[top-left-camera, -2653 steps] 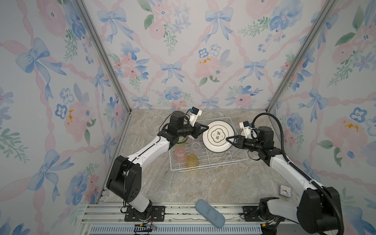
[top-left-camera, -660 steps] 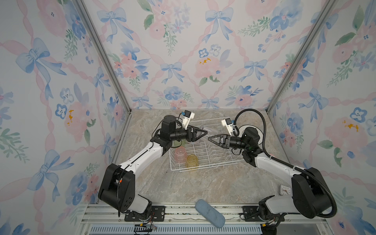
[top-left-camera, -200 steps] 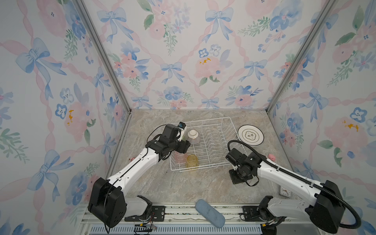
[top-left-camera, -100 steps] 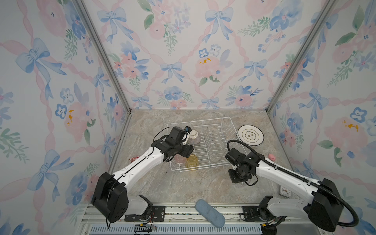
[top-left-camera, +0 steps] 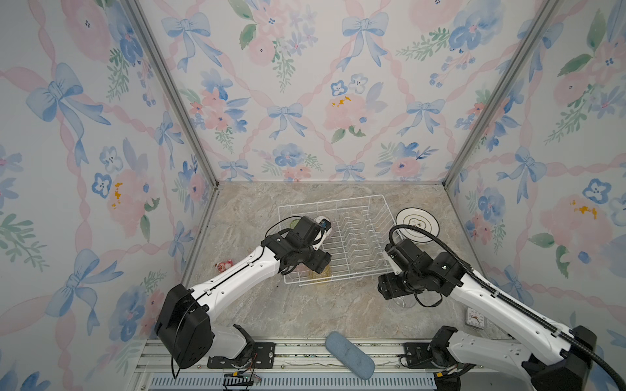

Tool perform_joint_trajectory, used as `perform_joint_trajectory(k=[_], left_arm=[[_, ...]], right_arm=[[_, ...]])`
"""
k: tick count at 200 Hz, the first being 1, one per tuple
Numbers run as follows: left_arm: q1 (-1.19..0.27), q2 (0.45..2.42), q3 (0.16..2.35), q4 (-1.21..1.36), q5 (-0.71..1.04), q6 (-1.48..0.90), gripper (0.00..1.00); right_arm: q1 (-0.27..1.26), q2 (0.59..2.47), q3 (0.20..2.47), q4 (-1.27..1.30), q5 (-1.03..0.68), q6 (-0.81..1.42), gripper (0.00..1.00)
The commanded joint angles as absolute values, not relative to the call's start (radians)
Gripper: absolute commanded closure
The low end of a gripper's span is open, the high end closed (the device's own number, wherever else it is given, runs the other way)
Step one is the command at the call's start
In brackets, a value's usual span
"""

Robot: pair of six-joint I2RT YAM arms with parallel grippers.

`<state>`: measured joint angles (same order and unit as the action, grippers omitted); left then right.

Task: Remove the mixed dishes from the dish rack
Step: 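Release the clear glass upright on the table while the left gripper grips the yellow glass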

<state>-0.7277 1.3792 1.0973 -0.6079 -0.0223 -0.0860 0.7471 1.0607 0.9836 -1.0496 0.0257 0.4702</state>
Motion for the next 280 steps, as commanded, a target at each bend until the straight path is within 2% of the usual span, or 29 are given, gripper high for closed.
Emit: perform_joint_trajectory(k=[1, 83, 181, 280], left_arm=[[-0.748, 1.404, 1.127, -0.695, -0.071, -0.093, 0.12], [-0.820, 1.474, 1.150, -0.733, -0.091, -0.174, 0.11], [-0.821, 1.592, 1.160, -0.733, -0.083, -0.186, 0.11], [-0.804, 1.603, 1.116, -0.776, -0.074, -0.199, 0.14]], right_arm=[[0.751, 1.044, 1.004, -1.059, 0.010, 0.454, 0.18], [0.731, 1.028, 0.986, -1.014, 0.001, 0.421, 0.17], [0.660, 0.947, 0.926, -1.002, -0.028, 0.401, 0.17], [0.632, 0.957, 0.898, -0.964, -0.063, 0.390, 0.16]])
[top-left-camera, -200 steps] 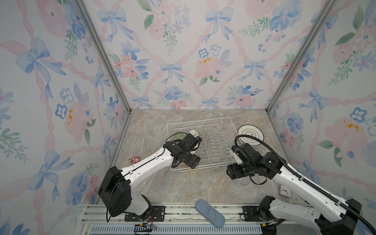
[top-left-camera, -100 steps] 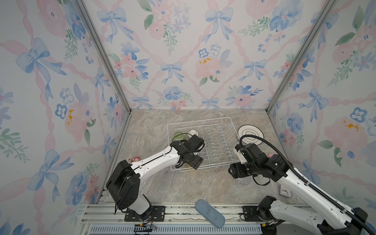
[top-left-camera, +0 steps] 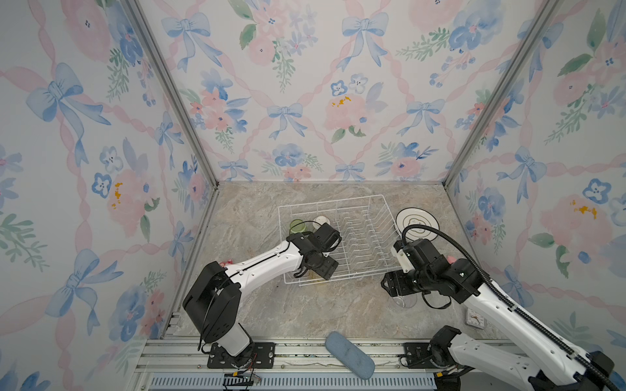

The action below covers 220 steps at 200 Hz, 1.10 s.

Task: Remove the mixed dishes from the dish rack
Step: 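Lift the yellow glass with the left gripper while the right gripper reaches toward it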

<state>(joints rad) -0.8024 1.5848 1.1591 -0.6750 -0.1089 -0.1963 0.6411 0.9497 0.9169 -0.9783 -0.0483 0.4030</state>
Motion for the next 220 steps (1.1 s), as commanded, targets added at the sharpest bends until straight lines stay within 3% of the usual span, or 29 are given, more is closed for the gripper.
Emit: perform_joint_trajectory(k=[1, 51, 112, 220], left_arm=[[-0.804, 1.603, 1.115, -0.775, -0.073, -0.198, 0.14], [-0.787, 1.611, 1.091, -0.775, -0.007, -0.190, 0.25], [-0.728, 1.606, 1.101, -0.772, 0.096, -0.169, 0.60], [-0.612, 1.529, 1.304, -0.743, 0.253, -0.061, 0.63]], right_arm=[[0.631, 0.957, 0.899, -0.964, -0.064, 0.390, 0.16], [0.629, 0.972, 0.900, -0.953, -0.071, 0.384, 0.16], [0.627, 0.984, 0.901, -0.921, -0.088, 0.385, 0.16], [0.606, 0.976, 0.808, -0.486, -0.414, 0.463, 0.18]])
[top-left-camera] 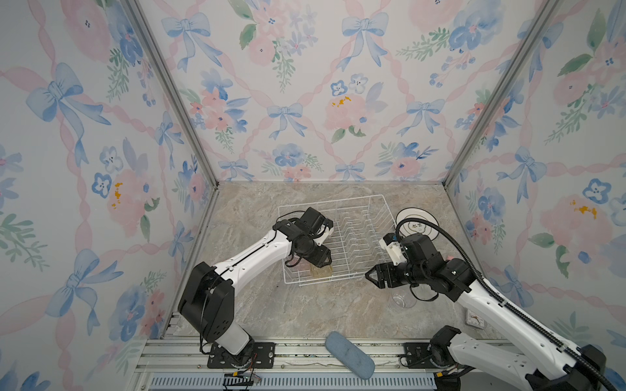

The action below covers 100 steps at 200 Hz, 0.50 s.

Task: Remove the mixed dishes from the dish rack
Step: 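Lift the yellow glass with the left gripper while the right gripper reaches toward it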

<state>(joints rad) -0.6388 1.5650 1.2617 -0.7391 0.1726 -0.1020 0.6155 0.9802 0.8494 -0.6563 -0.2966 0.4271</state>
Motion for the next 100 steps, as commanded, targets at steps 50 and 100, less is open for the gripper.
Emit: perform_joint_trajectory(k=[50, 100], left_arm=[[-0.541, 1.512, 1.308, -0.629, 0.433, -0.061, 0.63], [-0.510, 1.509, 1.307, -0.559, 0.550, -0.077, 0.63]], right_arm=[[0.594, 0.993, 0.718, -0.186, -0.554, 0.546, 0.22], [0.541, 1.048, 0.608, 0.147, -0.658, 0.711, 0.28]])
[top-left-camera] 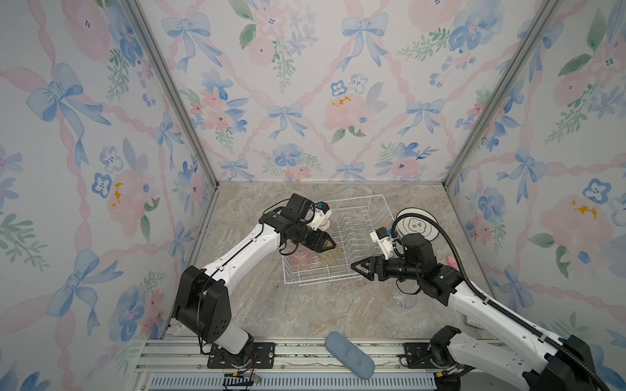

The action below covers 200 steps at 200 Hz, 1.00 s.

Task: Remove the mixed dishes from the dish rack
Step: 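Lift the yellow glass with the left gripper while the right gripper reaches toward it, then close the right gripper on the yellow glass held out by the left gripper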

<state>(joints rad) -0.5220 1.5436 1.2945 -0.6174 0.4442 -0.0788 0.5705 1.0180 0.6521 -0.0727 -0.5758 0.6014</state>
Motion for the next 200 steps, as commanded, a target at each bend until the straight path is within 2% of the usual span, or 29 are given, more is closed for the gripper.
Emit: perform_joint_trajectory(k=[1, 53, 146, 200], left_arm=[[-0.510, 1.508, 1.307, -0.558, 0.551, -0.077, 0.63], [-0.475, 1.478, 1.267, -0.443, 0.685, -0.121, 0.63], [-0.444, 1.426, 1.077, -0.013, 0.936, -0.342, 0.61], [-0.438, 1.423, 1.002, 0.181, 1.005, -0.458, 0.61]], right_arm=[[0.540, 1.050, 0.607, 0.151, -0.659, 0.713, 0.28], [0.531, 1.107, 0.564, 0.322, -0.684, 0.781, 0.31], [0.517, 1.120, 0.549, 0.501, -0.689, 0.825, 0.37], [0.510, 1.177, 0.559, 0.612, -0.704, 0.857, 0.41]])
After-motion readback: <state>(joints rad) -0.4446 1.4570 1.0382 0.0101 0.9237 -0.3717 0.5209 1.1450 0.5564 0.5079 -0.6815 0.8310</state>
